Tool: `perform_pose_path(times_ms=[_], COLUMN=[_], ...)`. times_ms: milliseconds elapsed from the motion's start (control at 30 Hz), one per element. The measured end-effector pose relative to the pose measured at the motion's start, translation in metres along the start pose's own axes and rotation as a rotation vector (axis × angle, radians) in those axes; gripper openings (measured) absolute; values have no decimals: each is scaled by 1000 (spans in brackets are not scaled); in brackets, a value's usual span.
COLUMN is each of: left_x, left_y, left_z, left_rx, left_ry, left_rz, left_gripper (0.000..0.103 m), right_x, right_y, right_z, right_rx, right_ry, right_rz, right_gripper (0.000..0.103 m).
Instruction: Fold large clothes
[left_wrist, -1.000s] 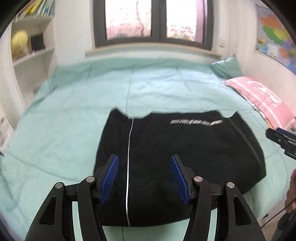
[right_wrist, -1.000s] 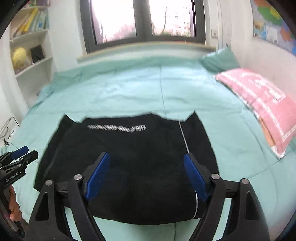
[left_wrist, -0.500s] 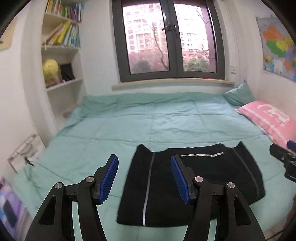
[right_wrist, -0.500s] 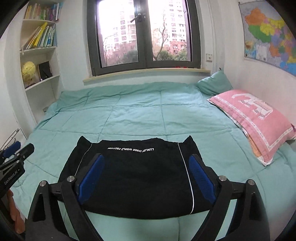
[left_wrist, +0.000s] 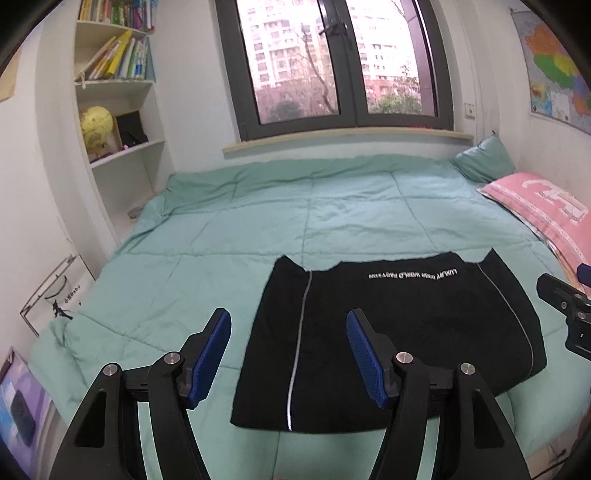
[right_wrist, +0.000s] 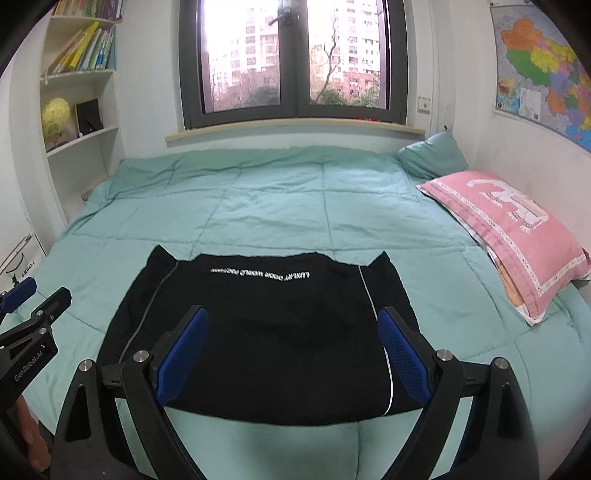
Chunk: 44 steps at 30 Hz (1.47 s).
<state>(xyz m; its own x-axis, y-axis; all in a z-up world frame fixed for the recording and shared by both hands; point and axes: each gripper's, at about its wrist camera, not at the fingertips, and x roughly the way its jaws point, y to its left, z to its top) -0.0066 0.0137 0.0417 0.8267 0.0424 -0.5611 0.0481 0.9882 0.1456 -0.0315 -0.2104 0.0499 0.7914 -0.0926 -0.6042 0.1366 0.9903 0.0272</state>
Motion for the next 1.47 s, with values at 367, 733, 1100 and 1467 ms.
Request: perform_pose_path(times_ms=[367, 733, 1100, 1467], left_x=[16, 22, 25, 26], left_y=[-7, -7, -8, 0], left_z=[-8, -7, -7, -10], left_rx=[40, 53, 63, 28], left_ry=[40, 53, 56, 35], left_rz=[11, 11, 15, -10], left_gripper=[67, 67, 67, 67], right_x=[25, 30, 37, 42], right_y=[1, 8, 10, 11], right_z=[-9, -11, -14, -20], right_rx=[-6, -31, -34, -41], right_ry=[66, 85, 106, 124], right_rz=[11, 25, 32, 31], right_gripper=[94, 94, 94, 94])
